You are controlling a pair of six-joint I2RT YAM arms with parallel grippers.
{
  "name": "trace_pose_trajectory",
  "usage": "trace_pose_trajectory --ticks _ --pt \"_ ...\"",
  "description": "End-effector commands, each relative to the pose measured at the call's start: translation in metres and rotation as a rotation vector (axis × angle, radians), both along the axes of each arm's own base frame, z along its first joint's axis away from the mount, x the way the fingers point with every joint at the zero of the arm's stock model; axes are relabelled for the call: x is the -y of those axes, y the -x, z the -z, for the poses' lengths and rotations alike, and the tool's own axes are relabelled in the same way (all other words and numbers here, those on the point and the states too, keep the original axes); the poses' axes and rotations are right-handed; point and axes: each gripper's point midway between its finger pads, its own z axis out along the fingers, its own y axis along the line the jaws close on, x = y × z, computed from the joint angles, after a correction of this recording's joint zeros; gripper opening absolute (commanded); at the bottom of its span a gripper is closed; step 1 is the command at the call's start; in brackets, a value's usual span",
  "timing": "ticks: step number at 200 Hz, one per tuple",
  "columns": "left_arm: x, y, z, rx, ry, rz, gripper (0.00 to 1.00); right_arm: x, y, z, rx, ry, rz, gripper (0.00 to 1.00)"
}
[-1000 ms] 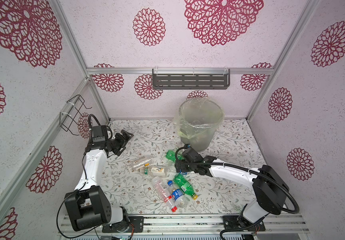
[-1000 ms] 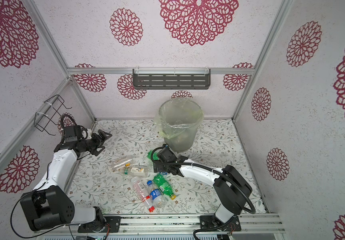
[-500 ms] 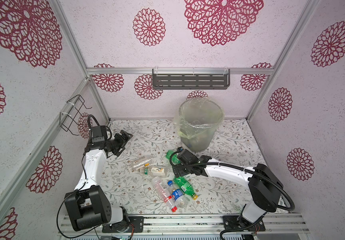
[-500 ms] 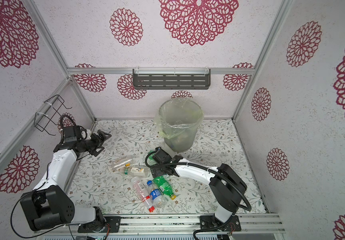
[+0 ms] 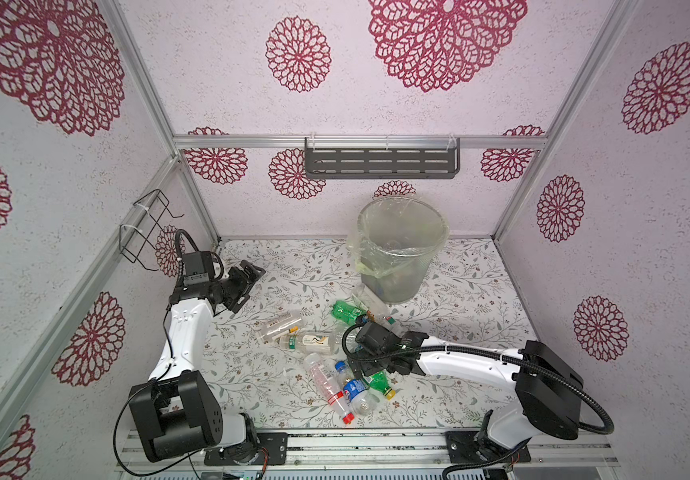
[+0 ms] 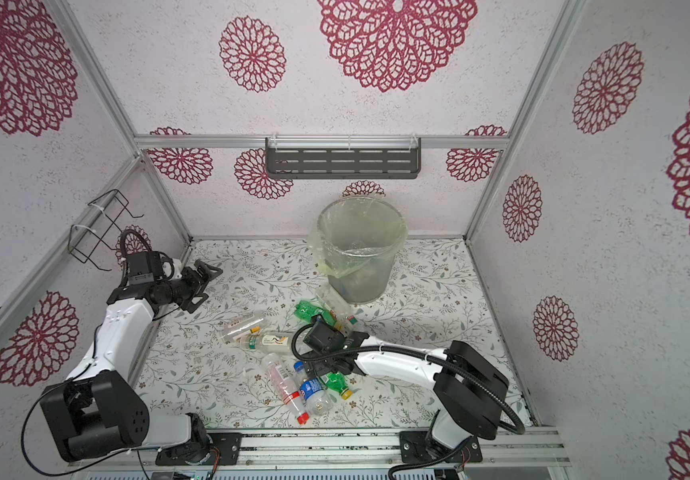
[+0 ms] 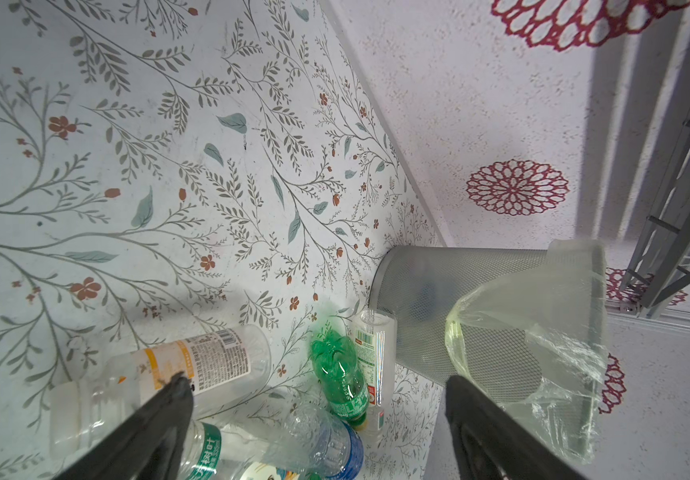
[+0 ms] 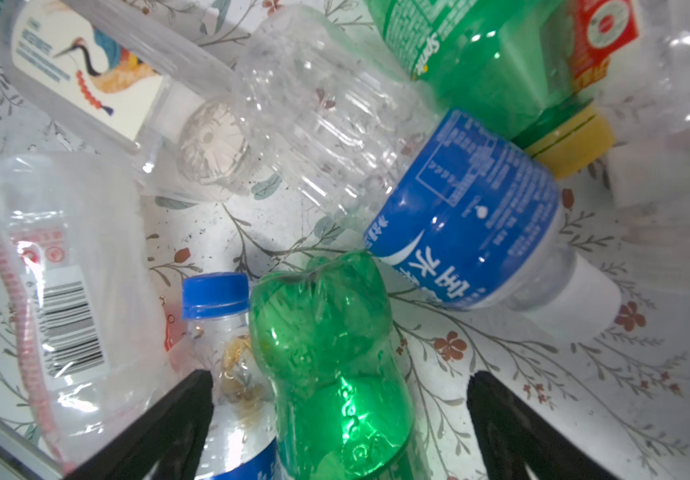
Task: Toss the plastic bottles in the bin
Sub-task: 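Lower the right gripper toward the green bottle nearest the robot, then close the right gripper on the green bottle's base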
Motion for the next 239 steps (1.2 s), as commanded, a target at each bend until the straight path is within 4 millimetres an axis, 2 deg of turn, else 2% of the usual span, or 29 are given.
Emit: trace_pose_trajectory --ticks 1,29,63,117,239 --pt "-0.003 0.002 0.006 -0.01 -0.008 0.005 0.97 0.009 -0.001 -0.002 0.025 0.02 0.047 0.98" --pt "-0.004 0.003 0.006 -0.014 -0.016 -0.002 0.97 0.019 -0.001 0.002 0.034 0.027 0.077 0.96" --pt "-0.007 0.003 0.002 0.0 -0.04 -0.016 0.97 0.023 0.001 0.004 0.038 0.011 0.087 0.95" --pt "-0.008 0.003 0.007 -0.015 -0.036 -0.017 0.97 0.03 0.002 0.012 0.055 0.027 0.077 0.91" --pt "-0.01 0.003 0.011 -0.03 -0.045 -0.023 0.97 0.03 0.01 0.035 0.026 0.054 0.014 0.62"
